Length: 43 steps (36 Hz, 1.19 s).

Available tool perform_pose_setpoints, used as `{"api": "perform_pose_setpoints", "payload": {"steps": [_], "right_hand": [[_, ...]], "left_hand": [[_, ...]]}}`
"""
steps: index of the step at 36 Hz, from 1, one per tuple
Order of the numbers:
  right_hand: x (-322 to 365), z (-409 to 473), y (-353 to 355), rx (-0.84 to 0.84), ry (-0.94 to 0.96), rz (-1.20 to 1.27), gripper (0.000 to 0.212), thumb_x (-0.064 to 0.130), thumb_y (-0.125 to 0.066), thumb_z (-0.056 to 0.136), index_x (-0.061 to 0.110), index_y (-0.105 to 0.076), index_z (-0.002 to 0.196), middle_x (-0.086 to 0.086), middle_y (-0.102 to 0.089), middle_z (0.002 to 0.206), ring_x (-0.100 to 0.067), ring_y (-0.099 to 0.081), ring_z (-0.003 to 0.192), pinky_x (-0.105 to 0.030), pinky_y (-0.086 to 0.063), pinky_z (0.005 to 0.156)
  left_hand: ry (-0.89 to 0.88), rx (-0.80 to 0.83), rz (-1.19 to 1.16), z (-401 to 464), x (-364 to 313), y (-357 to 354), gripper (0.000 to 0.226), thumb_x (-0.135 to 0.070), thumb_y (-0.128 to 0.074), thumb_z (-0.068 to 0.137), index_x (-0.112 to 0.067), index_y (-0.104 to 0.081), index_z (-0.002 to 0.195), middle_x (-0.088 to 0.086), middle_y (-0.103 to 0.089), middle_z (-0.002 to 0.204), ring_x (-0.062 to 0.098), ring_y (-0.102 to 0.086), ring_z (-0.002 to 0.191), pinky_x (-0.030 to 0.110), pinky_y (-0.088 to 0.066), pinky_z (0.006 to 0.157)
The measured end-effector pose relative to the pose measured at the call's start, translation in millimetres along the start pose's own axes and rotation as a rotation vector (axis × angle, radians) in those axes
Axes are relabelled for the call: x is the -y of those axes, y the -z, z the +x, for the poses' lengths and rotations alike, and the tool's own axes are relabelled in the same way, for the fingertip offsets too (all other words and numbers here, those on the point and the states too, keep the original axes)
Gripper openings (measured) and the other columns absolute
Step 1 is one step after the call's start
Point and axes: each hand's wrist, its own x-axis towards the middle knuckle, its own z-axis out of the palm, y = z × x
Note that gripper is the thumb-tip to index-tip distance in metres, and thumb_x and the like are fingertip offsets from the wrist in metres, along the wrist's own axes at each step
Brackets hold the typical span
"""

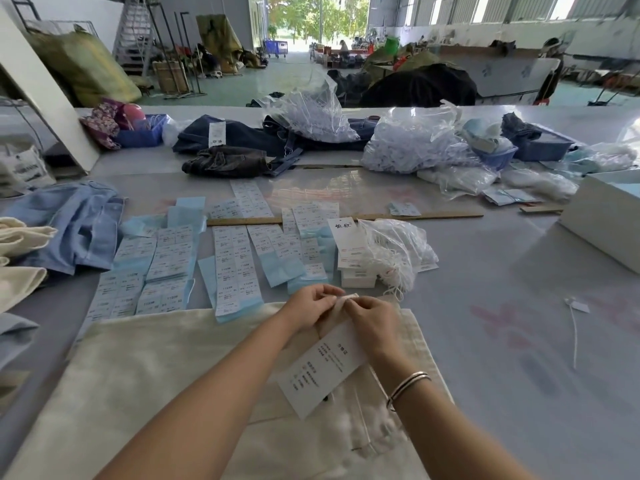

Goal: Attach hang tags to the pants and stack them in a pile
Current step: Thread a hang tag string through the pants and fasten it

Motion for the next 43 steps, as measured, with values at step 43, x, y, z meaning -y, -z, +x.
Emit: {"api": "perform_pose_setpoints", "payload": {"steps": [43], "right_hand": [[15.3,3.3,55.8,0.376,-0.246,0.890,0.023,-0.014,-0.061,0.075,-0.005,-0.068,0.095,-0.022,-0.072,0.087,-0.023,-0.072,0.081,-0.022,-0.058,0.066]], "left_hand": [[-0.182,-0.063,-0.283,-15.8,-18.4,-13.5,0.022,-0.012,-0.060,0.093,-0.020,-0.061,0.114,0.001,-0.070,0.086,0.012,-0.069,0.078,0.023,-0.056,0.070]]}}
